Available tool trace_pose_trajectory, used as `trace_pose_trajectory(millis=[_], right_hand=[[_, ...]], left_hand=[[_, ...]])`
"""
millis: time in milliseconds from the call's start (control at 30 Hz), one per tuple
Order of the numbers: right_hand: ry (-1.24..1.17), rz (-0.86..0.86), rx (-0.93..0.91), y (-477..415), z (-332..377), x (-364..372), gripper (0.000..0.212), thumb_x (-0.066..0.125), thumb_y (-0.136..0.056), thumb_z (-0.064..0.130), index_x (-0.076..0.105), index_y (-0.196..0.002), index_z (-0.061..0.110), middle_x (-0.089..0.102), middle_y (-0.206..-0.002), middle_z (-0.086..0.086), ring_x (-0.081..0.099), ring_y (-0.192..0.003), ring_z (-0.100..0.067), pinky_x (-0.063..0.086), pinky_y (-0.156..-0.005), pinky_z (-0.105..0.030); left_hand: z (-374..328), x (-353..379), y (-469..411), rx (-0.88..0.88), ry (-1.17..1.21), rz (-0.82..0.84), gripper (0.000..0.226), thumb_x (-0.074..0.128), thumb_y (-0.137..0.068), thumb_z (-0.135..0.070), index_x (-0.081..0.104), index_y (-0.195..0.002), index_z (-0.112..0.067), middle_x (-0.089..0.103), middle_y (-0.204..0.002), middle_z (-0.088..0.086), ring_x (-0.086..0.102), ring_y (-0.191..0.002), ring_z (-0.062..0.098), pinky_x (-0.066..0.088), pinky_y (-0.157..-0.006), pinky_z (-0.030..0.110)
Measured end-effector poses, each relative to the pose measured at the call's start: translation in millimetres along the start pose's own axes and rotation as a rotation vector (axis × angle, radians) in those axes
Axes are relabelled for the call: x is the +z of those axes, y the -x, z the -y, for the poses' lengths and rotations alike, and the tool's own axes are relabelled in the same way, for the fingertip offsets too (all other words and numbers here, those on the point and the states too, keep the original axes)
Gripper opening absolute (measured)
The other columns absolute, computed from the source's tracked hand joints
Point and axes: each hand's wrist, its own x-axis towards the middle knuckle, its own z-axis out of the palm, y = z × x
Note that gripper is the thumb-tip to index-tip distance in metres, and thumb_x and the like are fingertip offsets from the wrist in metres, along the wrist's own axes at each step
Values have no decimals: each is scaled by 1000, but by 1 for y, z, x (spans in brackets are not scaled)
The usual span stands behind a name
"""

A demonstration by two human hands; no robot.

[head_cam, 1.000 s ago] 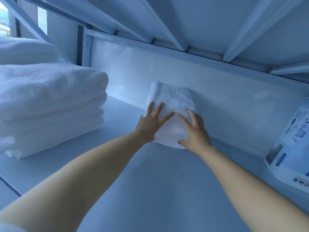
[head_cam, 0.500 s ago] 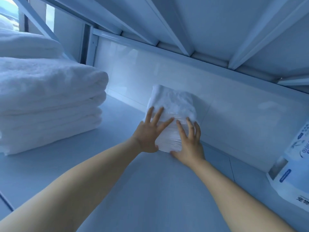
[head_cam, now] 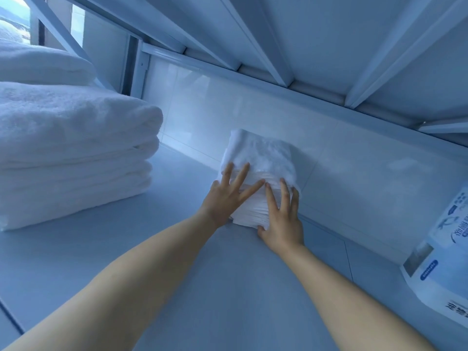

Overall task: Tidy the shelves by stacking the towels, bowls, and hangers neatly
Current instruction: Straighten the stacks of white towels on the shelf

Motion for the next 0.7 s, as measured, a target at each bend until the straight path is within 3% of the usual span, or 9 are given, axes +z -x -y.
trace_pose_trajectory(millis=[100,233,300,433,500,600,700], right_hand=[[7,-7,-28,2,-4,-2,102,71,-73,31,0,-147,33,-21,-152,5,-11,-141,-29,56,-74,-39],[4,-35,-48,8,-6,-1,95,69,-74,25,8,-147,32,-19,-153,4,-7,-141,-29,55,-74,-37],[-6,-50,-57,13,-7,0,89,67,-75,18,16,-146,32,-10,-155,3,1,-142,-29,56,-73,-36],[-66,-138,-125,24,-13,-3,78,76,-62,7,48,-133,26,35,-147,-4,39,-130,-31,57,-60,-35],[-94,-183,-147,29,-12,-6,76,82,-54,8,57,-124,22,48,-137,-6,51,-119,-30,56,-53,-33],[-92,-241,-191,37,-4,-14,73,85,-51,13,61,-119,21,56,-129,-6,53,-111,-25,55,-55,-29],[-99,-271,-213,44,7,-27,71,85,-54,16,60,-121,19,55,-130,-6,55,-111,-27,56,-65,-29]], left_hand=[[4,0,2,13,-2,-24,124,76,-65,-25,-20,-143,-36,13,-153,18,22,-133,48,57,-67,34],[6,-12,9,7,-50,-97,118,83,-39,-15,31,-143,-33,51,-133,15,51,-113,44,54,-46,26],[7,-14,11,34,-57,-114,118,85,-35,-15,36,-141,-32,53,-131,15,53,-111,43,53,-44,26],[7,-23,18,49,-69,-139,107,75,-44,-4,38,-140,-32,54,-131,14,54,-111,42,53,-43,26],[8,-28,22,46,-56,-127,106,73,-48,-1,33,-142,-34,50,-135,14,50,-115,42,52,-44,25],[16,-28,29,70,-12,-50,107,63,-68,3,3,-146,-38,23,-151,14,26,-132,42,54,-55,31],[27,-33,39,72,-5,-36,109,63,-74,0,-10,-144,-41,9,-154,11,14,-137,39,53,-60,33]])
